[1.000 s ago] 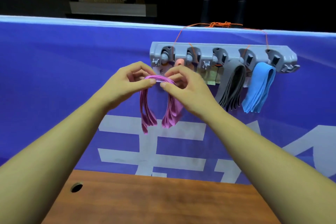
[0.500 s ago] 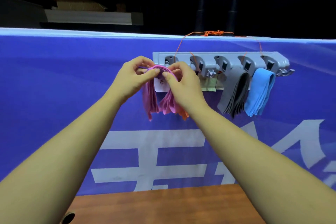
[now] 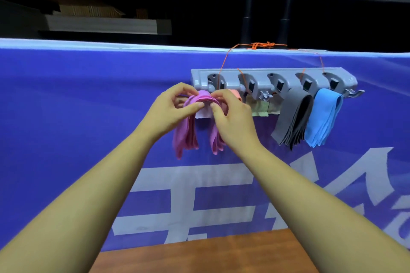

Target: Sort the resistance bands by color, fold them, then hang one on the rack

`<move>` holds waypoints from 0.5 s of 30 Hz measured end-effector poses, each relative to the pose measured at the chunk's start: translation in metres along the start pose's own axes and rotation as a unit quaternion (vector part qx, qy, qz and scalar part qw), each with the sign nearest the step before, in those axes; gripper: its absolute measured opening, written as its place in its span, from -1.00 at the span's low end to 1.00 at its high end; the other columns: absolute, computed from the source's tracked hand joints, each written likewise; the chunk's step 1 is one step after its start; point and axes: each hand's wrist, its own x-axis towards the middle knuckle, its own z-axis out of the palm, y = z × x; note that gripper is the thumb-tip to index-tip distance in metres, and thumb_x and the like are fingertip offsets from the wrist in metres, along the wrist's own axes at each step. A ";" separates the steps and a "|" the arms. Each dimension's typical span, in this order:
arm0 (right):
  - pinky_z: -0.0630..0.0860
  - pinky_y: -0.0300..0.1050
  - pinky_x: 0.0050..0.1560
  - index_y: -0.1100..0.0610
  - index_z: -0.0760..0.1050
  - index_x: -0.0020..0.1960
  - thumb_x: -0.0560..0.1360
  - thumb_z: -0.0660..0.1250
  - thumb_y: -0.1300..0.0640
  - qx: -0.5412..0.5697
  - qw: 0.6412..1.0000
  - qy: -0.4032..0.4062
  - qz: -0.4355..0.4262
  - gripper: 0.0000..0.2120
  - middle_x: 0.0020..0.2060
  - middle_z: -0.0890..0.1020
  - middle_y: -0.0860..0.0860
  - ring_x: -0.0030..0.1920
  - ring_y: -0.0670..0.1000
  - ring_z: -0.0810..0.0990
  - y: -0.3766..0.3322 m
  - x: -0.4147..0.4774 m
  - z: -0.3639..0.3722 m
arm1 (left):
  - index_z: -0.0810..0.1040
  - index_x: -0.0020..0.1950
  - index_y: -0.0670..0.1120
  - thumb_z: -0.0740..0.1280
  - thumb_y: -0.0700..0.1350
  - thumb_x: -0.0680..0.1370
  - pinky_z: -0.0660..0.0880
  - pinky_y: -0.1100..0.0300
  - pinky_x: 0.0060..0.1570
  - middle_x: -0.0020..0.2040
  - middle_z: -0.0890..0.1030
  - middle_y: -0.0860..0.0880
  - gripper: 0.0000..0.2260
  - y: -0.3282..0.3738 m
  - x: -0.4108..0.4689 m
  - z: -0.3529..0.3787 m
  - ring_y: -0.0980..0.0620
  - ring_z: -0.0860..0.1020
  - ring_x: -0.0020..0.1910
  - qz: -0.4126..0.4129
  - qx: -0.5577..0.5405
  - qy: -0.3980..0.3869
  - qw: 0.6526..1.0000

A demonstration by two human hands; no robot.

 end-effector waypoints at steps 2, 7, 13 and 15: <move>0.46 -0.29 -0.04 0.05 0.55 0.13 0.58 0.26 0.16 -0.003 1.000 -0.006 -0.009 -0.83 -0.05 0.65 -0.06 -0.02 -0.08 0.59 0.000 -0.001 0.001 | 0.59 0.06 -0.06 0.47 -0.09 0.50 0.57 0.15 0.06 0.03 0.66 -0.04 -0.82 0.001 -0.001 0.002 -0.06 0.64 0.04 0.003 -0.021 0.006 1.000; 0.46 -0.17 0.00 0.08 0.54 0.15 0.56 0.21 0.26 -0.011 0.999 0.037 -0.036 -0.76 -0.05 0.61 0.05 0.00 0.03 0.55 0.001 -0.001 0.005 | 0.62 0.07 0.04 0.47 -0.02 0.50 0.55 0.10 0.14 0.06 0.64 0.05 -0.83 0.009 0.006 0.006 0.08 0.62 0.07 0.050 0.017 0.044 0.998; 0.48 -0.23 -0.04 0.05 0.56 0.14 0.53 0.22 0.31 0.032 0.999 0.022 0.004 -0.72 -0.04 0.66 -0.03 -0.01 -0.02 0.59 0.002 -0.006 0.010 | 0.63 0.16 0.09 0.45 0.01 0.51 0.52 0.13 0.20 0.10 0.52 0.03 -0.77 -0.001 -0.001 0.009 0.14 0.54 0.16 0.066 0.071 0.045 0.994; 0.52 -0.17 0.03 0.04 0.56 0.18 0.56 0.24 0.26 0.043 0.999 0.019 0.007 -0.73 -0.01 0.65 -0.09 0.04 -0.06 0.59 0.001 -0.007 0.010 | 0.63 0.18 0.08 0.44 -0.01 0.52 0.53 0.13 0.20 0.11 0.51 0.00 -0.77 -0.004 -0.003 0.010 0.14 0.55 0.16 0.055 0.052 0.054 0.996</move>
